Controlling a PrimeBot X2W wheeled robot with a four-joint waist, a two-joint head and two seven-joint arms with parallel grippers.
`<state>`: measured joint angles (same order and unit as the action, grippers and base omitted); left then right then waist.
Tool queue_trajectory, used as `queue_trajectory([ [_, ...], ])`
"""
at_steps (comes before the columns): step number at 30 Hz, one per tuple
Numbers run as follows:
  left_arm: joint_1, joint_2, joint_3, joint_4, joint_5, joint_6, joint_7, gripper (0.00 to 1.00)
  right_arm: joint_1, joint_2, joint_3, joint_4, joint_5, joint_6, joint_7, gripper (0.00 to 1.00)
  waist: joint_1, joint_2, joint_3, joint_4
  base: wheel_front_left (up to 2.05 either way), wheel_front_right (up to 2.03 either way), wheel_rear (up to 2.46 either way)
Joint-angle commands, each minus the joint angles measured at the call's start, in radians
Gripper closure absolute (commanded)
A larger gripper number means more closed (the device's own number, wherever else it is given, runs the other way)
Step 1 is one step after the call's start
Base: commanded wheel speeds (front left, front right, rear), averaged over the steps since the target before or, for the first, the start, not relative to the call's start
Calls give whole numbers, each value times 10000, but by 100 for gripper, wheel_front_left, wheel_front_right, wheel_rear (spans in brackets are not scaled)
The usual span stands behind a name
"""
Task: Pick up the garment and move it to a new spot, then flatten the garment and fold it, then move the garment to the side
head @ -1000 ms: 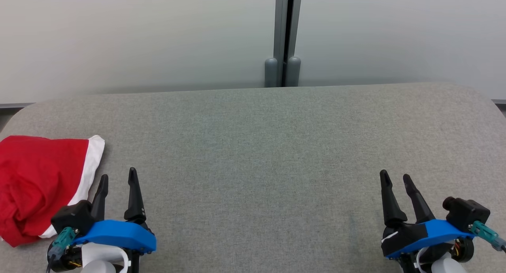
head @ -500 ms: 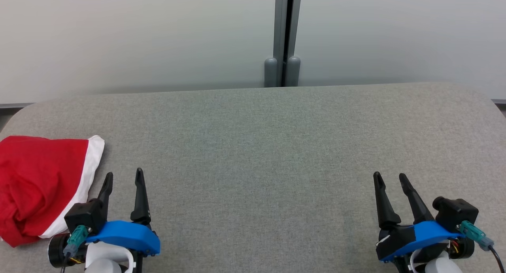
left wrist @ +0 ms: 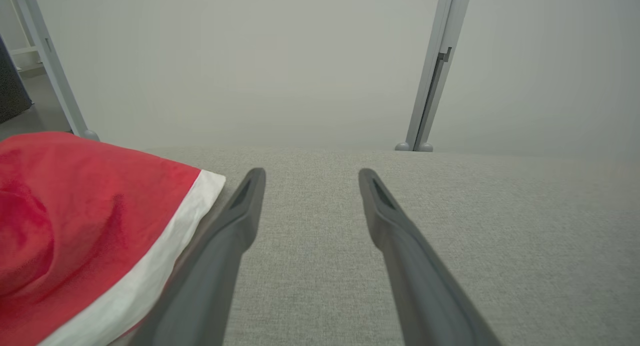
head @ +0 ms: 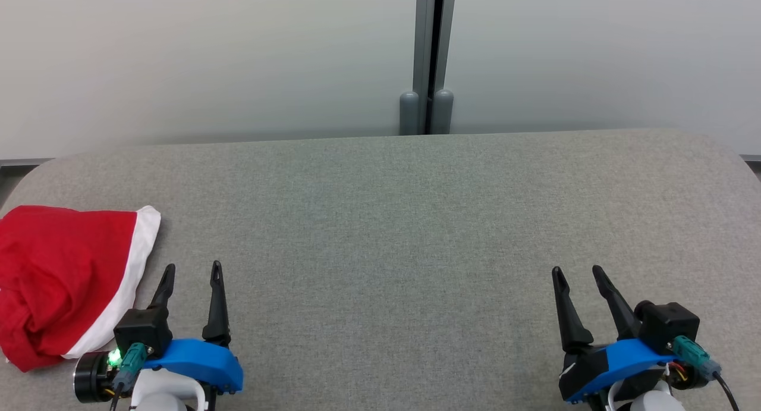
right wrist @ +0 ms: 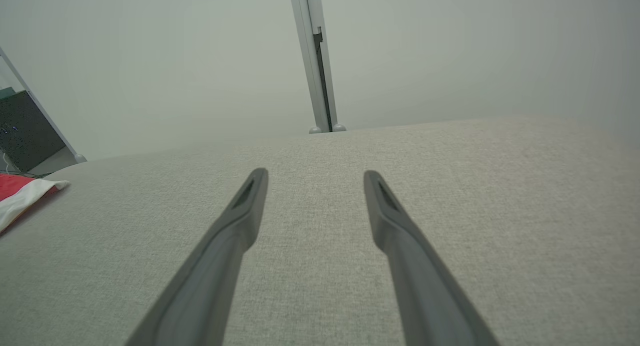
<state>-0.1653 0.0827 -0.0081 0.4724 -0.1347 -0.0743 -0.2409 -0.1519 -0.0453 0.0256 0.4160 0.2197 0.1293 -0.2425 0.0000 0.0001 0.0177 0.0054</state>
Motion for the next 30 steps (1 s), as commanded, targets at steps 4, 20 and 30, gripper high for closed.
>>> queue_trajectory([
  [4, -114, 46, 21, 140, 400, 22, -142, 0, -122, -81, 41, 160, -430, 24, -131, 0, 0, -1, -43, 13, 0, 0, 0],
  [20, -282, 41, 159, 635, 565, 111, -258, 0, -299, -81, 94, 667, -758, 16, -239, 0, 0, -1, -44, 31, 0, 0, 0],
  [30, -261, 38, 179, 669, 473, 201, -258, 0, -365, -80, 74, 782, -711, 16, -239, 0, 0, -1, -100, 82, 0, 0, 0],
])
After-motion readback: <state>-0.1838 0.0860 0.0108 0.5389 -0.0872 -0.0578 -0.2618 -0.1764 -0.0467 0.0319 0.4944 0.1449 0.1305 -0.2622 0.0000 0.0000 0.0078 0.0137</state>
